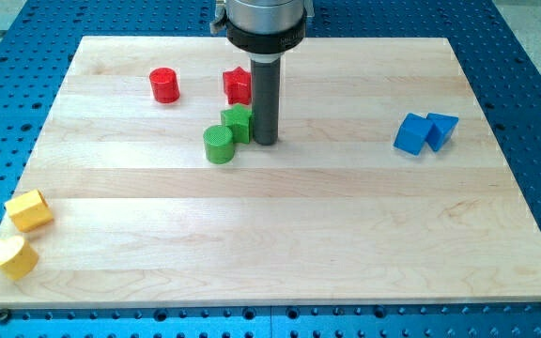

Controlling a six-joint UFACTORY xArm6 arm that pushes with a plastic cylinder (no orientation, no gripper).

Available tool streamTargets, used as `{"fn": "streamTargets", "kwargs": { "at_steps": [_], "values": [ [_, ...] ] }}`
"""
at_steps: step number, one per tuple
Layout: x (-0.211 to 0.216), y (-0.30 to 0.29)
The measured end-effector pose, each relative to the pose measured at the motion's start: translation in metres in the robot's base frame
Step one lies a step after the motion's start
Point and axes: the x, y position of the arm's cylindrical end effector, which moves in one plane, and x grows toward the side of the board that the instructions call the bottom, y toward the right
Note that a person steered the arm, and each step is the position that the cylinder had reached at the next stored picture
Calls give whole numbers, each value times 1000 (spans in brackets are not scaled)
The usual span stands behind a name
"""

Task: Push the heart closely to the hexagon

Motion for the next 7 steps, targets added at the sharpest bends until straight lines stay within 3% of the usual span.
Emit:
{"fn": "streamTargets", "kwargs": {
  "at_steps": [1,3,4,5,6,7],
  "values": [
    [17,1],
    [51,-91],
    [90,-68],
    [193,-94],
    [211,-120],
    [211,-230]
  ]
}}
